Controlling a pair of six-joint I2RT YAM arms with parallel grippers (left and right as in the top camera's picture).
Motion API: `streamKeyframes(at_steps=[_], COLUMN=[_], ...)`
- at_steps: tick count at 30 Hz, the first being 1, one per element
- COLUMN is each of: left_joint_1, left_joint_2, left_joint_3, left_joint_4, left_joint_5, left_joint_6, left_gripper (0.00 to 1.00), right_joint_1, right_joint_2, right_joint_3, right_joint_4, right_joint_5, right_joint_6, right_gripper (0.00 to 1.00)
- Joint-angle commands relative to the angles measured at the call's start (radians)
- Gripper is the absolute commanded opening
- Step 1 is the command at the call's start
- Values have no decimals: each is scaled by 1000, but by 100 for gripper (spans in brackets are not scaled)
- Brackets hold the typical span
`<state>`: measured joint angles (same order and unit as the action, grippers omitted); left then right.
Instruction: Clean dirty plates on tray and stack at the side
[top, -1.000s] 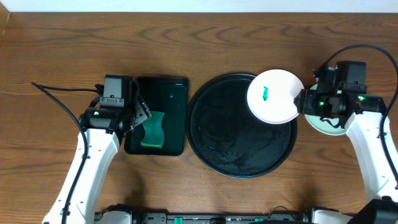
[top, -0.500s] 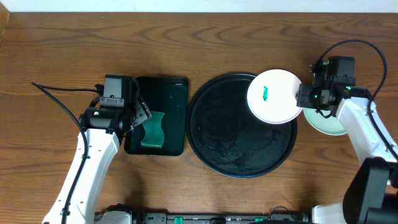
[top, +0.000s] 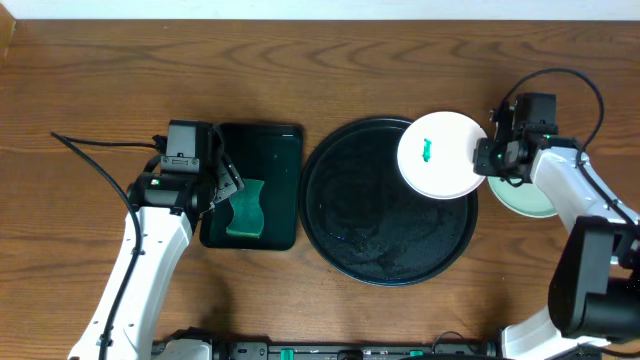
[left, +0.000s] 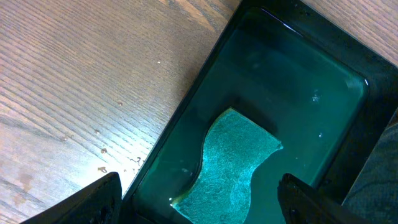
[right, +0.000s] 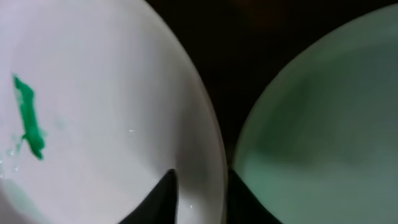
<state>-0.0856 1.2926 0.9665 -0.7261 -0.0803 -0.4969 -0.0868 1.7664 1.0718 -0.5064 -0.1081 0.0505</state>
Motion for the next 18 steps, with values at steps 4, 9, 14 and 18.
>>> streamKeyframes(at_steps=[4,9,14,18], left_joint_1=[5,5,5,5], left_joint_2=[-3,-3,-3,-3], left_joint_3=[17,18,17,17], left_joint_4=[-2,-2,-2,-2], left_joint_5=[-2,-2,-2,-2], left_joint_6=[6,6,6,6], left_gripper=[80,80,81,80], right_joint_1=[0,5,28,58], right_joint_2=[10,-7,-89,-158], right_joint_3=[7,14,15,14], right_joint_4=[7,-6,-76,-169], right_joint_5=[6,-28,-159,-223], right_joint_6=[0,0,15,44], right_gripper=[1,1,1,1])
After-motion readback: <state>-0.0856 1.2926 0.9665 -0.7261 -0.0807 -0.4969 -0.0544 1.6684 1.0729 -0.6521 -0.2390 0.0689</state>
